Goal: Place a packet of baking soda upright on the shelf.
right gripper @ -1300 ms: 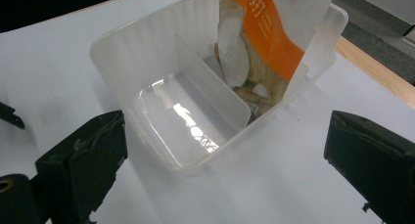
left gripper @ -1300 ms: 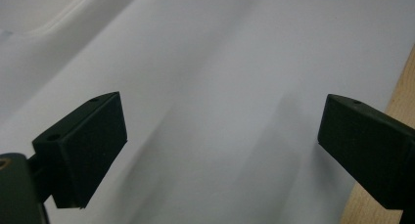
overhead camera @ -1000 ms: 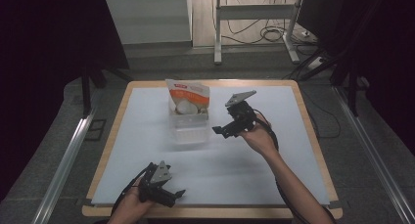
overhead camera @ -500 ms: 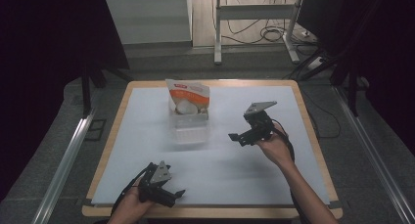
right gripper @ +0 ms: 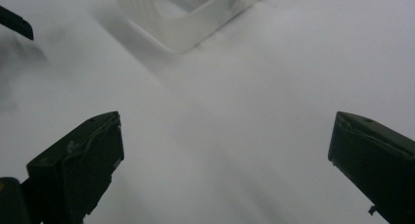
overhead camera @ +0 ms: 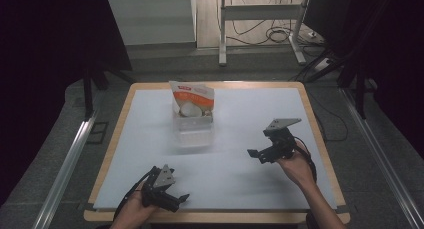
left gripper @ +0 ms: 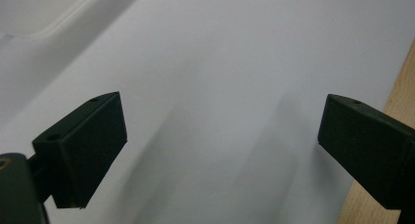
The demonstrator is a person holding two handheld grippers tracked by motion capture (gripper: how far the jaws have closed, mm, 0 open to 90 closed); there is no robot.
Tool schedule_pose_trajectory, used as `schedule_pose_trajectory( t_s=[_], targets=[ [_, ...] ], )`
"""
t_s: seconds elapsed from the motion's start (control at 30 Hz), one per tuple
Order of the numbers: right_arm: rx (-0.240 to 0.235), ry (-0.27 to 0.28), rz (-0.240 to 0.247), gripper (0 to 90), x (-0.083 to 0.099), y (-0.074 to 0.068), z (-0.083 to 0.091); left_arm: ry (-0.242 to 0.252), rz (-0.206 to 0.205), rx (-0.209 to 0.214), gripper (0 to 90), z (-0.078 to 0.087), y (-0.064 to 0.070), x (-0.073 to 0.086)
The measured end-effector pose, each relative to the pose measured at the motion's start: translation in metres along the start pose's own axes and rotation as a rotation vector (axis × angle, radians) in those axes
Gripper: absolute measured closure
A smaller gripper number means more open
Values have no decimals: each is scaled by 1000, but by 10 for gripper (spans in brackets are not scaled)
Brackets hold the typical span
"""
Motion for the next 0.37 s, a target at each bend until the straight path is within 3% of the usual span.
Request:
schedule_pose_trajectory(
  t_s=[0.17,0.37],
  targets=[
    [25,-25,10,0,17,-2,10,4,2,-1,42,0,1,0],
    [51,-92,15,0,38,4,9,7,-1,0,42,0,1,-2]
  ],
)
Point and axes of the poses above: each handheld gripper's, and its own axes: z roughly backward along the jaws, x roughly out of its underside, y roughly to its right, the point moved 10 cm from there along -z, roughly forward along the jaws, and after that the axes turned 14 degrees about y, right-handed, at the moved point
